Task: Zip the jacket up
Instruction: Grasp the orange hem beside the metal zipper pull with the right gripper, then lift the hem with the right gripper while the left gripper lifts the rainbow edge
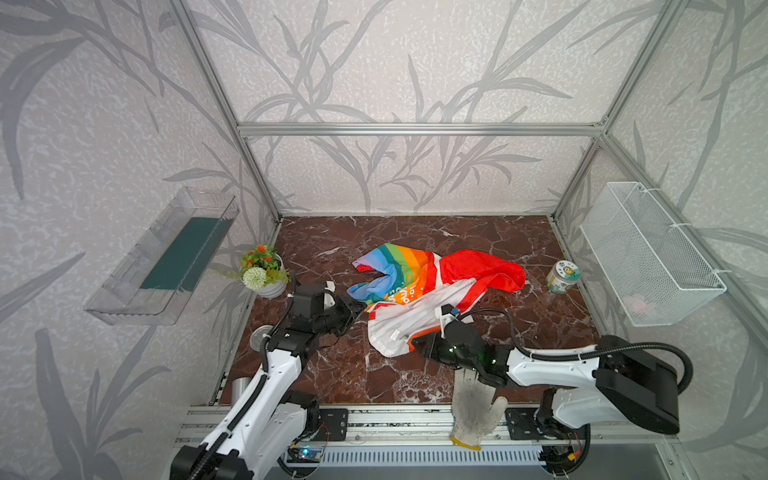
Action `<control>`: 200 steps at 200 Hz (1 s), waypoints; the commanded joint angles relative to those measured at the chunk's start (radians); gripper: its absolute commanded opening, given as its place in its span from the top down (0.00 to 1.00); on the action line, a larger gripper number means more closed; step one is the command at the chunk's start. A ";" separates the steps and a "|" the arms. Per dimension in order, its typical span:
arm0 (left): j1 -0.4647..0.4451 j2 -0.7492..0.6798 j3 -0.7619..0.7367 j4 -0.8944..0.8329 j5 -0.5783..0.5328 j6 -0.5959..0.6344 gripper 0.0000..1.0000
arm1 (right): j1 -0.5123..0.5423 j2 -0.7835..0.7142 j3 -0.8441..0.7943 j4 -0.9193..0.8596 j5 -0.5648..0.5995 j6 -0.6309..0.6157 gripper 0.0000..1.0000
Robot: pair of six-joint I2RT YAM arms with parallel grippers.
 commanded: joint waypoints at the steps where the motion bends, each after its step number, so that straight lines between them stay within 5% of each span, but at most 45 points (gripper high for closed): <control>1: 0.000 -0.027 0.072 0.090 0.034 -0.067 1.00 | -0.050 -0.043 -0.017 0.263 -0.044 -0.187 1.00; 54: -0.004 -0.050 0.176 0.268 0.026 -0.089 1.00 | -0.090 -0.152 -0.006 0.382 -0.073 -0.496 1.00; 93: -0.018 -0.005 0.200 0.494 0.061 -0.156 1.00 | -0.088 -0.232 0.038 0.404 -0.038 -0.921 1.00; 101: -0.020 0.006 0.205 0.515 0.057 -0.161 1.00 | -0.088 -0.256 0.089 0.320 -0.030 -1.063 1.00; 112: -0.020 0.018 0.226 0.485 0.052 -0.140 1.00 | -0.087 -0.297 0.230 -0.031 -0.006 -1.271 1.00; 133: -0.020 0.044 0.271 0.411 0.036 -0.085 1.00 | -0.089 -0.257 0.519 -0.520 0.109 -1.470 1.00; 162: -0.020 0.071 0.270 0.415 0.004 -0.092 1.00 | -0.107 -0.221 0.645 -0.706 0.136 -1.533 1.00; 200: -0.020 0.074 0.266 0.363 -0.028 -0.054 1.00 | -0.138 -0.192 0.787 -0.997 0.099 -1.389 1.00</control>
